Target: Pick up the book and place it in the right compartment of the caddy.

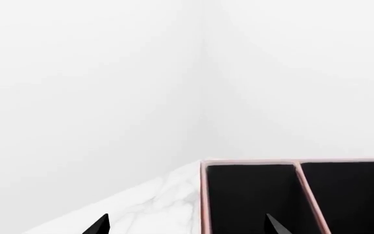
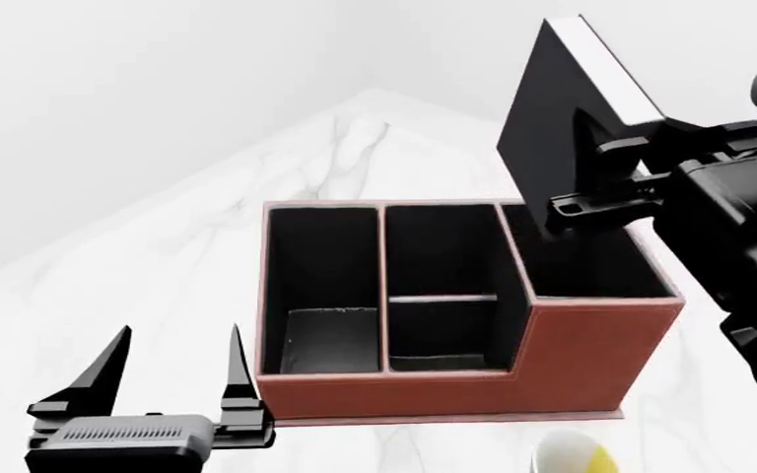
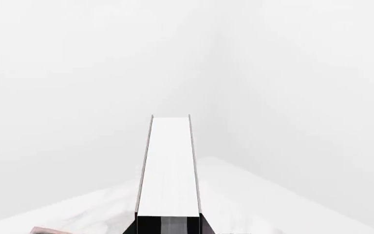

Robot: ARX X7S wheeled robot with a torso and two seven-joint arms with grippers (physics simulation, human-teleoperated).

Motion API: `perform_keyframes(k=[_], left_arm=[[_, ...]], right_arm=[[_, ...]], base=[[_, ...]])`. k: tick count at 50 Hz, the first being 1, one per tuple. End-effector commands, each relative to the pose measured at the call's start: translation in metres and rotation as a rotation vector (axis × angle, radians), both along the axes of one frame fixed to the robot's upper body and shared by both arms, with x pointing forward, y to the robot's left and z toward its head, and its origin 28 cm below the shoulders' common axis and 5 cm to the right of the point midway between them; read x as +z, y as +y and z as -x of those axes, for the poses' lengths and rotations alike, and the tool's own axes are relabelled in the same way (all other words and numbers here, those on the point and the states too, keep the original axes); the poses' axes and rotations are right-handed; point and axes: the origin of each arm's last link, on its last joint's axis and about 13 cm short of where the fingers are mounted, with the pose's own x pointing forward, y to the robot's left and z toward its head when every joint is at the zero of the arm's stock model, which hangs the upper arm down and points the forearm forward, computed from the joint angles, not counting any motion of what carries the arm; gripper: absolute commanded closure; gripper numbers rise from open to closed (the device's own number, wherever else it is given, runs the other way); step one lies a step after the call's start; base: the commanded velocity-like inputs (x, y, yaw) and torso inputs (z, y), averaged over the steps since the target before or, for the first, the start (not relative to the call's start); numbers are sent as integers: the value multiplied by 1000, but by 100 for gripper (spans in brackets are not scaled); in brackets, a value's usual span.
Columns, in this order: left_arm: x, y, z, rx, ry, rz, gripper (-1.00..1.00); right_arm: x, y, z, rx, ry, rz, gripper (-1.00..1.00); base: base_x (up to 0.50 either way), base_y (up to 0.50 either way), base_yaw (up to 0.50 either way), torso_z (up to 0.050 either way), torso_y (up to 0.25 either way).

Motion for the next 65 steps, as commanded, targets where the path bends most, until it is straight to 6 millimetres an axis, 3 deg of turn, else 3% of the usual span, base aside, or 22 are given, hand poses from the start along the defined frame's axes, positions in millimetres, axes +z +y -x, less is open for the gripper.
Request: perform_keyframes(k=[1, 23, 35, 51, 65], left_arm=[[0, 0, 0, -1, 0, 0, -100], [0, 0, 0, -2, 0, 2, -100], [0, 0, 0, -3, 0, 2, -100], [-1, 0, 0, -3, 1, 0, -100], [-1, 0, 0, -1, 1, 0, -100]], right_arm=[[12, -5, -11, -124, -25, -6, 100], [2, -4, -29, -156, 17, 16, 100], [-5, -7, -53, -203, 55, 31, 100], [-18, -13, -70, -243, 110, 31, 100], [-21, -14, -72, -252, 124, 34, 100]], base=[[0, 0, 0, 0, 10], [0, 0, 0, 0, 1], [0, 0, 0, 0, 1], [0, 0, 0, 1, 2], [0, 0, 0, 0, 1]])
